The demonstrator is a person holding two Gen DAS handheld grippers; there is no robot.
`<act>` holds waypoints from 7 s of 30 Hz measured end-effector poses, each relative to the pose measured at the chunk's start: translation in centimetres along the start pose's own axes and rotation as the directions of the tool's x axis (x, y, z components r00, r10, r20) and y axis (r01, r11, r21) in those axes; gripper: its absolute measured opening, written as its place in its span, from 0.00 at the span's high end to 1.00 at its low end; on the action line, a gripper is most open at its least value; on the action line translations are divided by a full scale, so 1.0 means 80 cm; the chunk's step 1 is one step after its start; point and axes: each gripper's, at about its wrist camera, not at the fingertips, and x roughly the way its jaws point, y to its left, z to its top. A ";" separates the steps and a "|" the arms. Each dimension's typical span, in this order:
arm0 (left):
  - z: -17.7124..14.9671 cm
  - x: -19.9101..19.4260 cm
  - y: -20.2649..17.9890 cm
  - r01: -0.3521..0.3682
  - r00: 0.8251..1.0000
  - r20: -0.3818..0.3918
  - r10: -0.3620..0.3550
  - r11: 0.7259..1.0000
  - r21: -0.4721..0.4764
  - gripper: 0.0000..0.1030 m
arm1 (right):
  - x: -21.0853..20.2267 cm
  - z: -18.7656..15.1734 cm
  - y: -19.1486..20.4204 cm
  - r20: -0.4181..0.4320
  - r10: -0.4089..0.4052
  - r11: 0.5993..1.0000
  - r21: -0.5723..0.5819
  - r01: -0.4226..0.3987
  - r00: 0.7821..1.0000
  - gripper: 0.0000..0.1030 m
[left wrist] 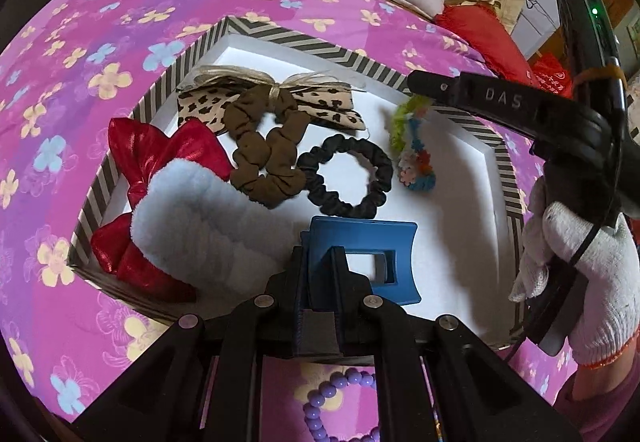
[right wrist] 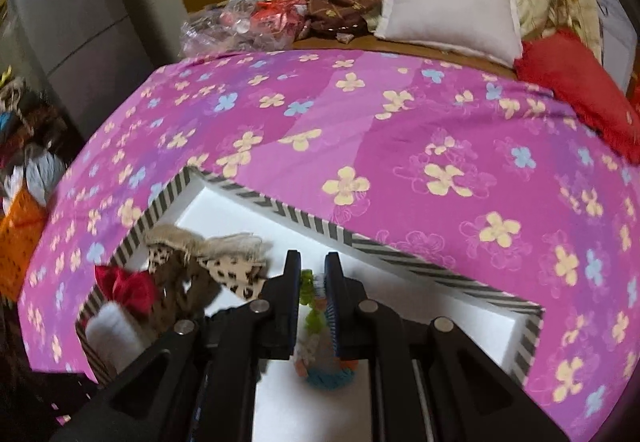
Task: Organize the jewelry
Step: 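Carry the clip into the tray and open the left gripper while the right releases the bracelet inside, then move both tools back to the bracelets beside the tray, then grasp the blue bead bracelet with the left gripper while the right grasps the orange bracelet, then carry both bracelets into the tray and open both grippers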
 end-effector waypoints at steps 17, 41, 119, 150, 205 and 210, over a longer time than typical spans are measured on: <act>-0.031 -0.043 -0.007 -0.039 0.994 0.101 0.037 0.999 0.023 0.68 | -0.144 -0.125 -0.011 0.087 0.027 0.998 0.058 -0.032 0.996 0.36; -0.152 -0.133 -0.035 -0.184 0.956 0.260 0.136 0.969 0.168 0.68 | -0.258 -0.292 0.061 0.174 -0.033 0.999 0.029 0.029 0.984 0.26; -0.226 -0.092 0.024 -0.078 0.997 0.023 0.076 0.984 0.157 0.68 | -0.202 -0.346 0.062 -0.020 -0.139 0.987 -0.083 0.137 0.990 0.68; -0.192 -0.129 0.017 0.028 0.994 0.097 -0.042 0.988 0.150 0.95 | -0.255 -0.296 0.092 0.116 -0.094 0.976 -0.185 0.115 0.989 0.91; 0.003 0.016 -0.089 -0.029 0.998 0.067 0.015 0.979 0.200 0.95 | -0.049 -0.058 -0.049 -0.005 -0.192 0.976 -0.109 0.190 0.981 0.91; 0.005 0.021 -0.098 -0.032 0.997 0.070 0.017 0.977 0.212 0.95 | -0.020 -0.042 -0.054 -0.009 -0.194 0.975 -0.111 0.192 0.981 0.91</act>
